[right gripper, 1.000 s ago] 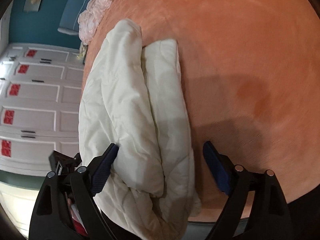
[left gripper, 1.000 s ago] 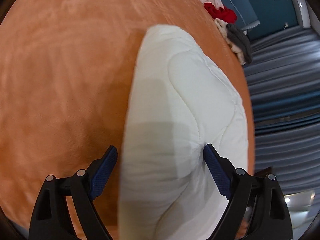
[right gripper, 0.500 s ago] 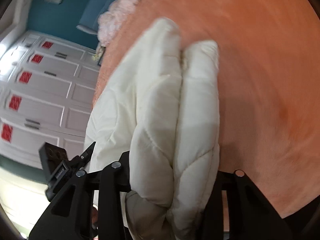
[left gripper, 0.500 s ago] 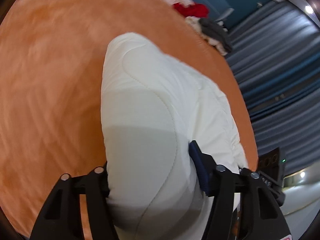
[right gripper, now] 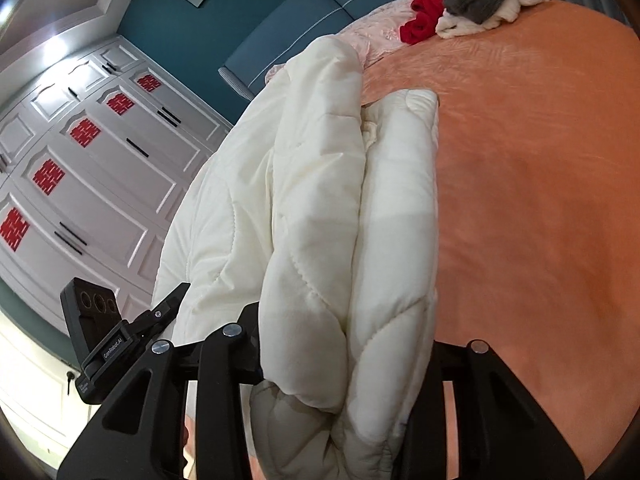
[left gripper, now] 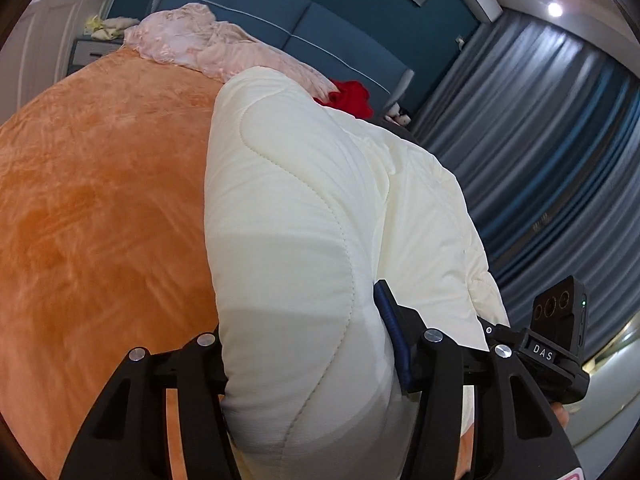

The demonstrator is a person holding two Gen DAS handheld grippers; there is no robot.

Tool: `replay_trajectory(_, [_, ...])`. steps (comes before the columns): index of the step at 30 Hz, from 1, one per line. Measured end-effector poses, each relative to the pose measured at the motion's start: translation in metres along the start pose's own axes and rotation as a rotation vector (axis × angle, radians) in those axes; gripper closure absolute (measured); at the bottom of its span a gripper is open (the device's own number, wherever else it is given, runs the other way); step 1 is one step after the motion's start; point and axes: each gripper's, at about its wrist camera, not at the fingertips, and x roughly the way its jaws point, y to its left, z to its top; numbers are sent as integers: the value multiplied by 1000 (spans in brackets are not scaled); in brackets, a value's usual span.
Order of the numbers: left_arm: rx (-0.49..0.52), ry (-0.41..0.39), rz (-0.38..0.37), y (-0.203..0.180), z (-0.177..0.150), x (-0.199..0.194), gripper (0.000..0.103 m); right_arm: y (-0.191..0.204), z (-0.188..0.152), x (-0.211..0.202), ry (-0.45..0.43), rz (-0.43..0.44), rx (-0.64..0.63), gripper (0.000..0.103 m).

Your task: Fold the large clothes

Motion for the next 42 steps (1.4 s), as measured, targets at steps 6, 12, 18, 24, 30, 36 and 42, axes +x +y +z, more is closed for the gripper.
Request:
replay_trajectory(6, [-49, 26, 29, 66, 16, 41, 51, -22, 15, 79, 50, -36, 46, 67])
replay_trajectory(12, [-99, 117, 87, 121, 7, 98, 51, -65, -4, 145, 129, -91, 124, 63])
replay_trajectory(18, [-203, 99, 6, 161, -16, 105, 40, -87, -21, 144, 94, -16, 199, 39])
replay_trajectory(24, [-244, 125, -10, 161, -12, 69, 40, -80, -12, 86, 88, -74, 141, 37])
replay_trajectory(30, [-33, 46, 335, 121, 16, 5, 40, -34, 6, 29, 9, -283, -91, 34])
replay_trajectory(36, [177, -42, 576, 57, 62, 16, 64, 29, 38, 51, -44, -381, -332, 53])
replay_trajectory(42, [162, 38, 548, 42, 85, 93, 103, 50, 61, 118, -23, -452, -389, 88])
